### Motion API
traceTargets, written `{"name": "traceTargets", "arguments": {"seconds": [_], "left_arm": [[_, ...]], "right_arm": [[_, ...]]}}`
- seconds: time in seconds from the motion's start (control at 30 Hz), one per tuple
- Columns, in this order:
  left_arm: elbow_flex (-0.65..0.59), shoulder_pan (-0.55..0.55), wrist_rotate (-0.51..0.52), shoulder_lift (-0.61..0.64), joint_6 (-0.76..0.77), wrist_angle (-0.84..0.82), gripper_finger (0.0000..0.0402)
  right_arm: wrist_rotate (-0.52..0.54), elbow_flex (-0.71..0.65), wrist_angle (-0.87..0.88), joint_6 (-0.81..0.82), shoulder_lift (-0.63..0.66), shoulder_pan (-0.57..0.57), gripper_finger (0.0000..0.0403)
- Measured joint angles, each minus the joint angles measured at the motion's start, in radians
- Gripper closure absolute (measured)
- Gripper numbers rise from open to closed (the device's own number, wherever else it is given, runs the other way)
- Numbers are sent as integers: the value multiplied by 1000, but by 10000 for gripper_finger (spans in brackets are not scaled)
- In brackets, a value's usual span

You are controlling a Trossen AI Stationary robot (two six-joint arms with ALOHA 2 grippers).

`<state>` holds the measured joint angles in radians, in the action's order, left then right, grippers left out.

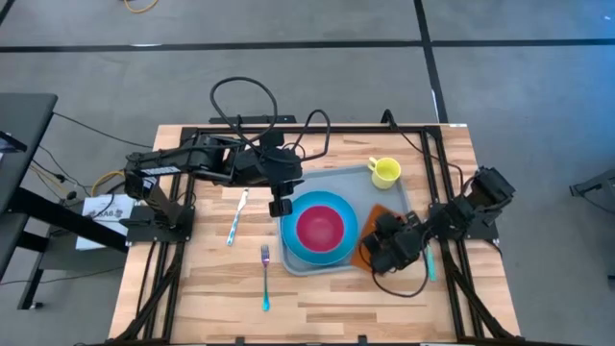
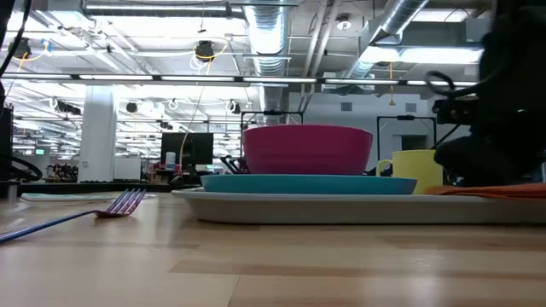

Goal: Set up tray
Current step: Put the brown napkin on the serving tray to the right of the blue plate

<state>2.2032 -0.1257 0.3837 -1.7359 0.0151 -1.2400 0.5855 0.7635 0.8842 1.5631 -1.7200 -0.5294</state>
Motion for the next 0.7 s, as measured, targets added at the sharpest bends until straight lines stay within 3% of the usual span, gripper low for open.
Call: {"name": "traceTargets", "arguments": {"seconds": [0.33,0.7], "left_arm": [[0,0,-5,0,-3,-2,276],[0,0,-6,0,-3,-8,276]], "right_arm": [[35,1,-9,-203,-4,145,280],[94,0,-97,-633,-4,296,280]]}}
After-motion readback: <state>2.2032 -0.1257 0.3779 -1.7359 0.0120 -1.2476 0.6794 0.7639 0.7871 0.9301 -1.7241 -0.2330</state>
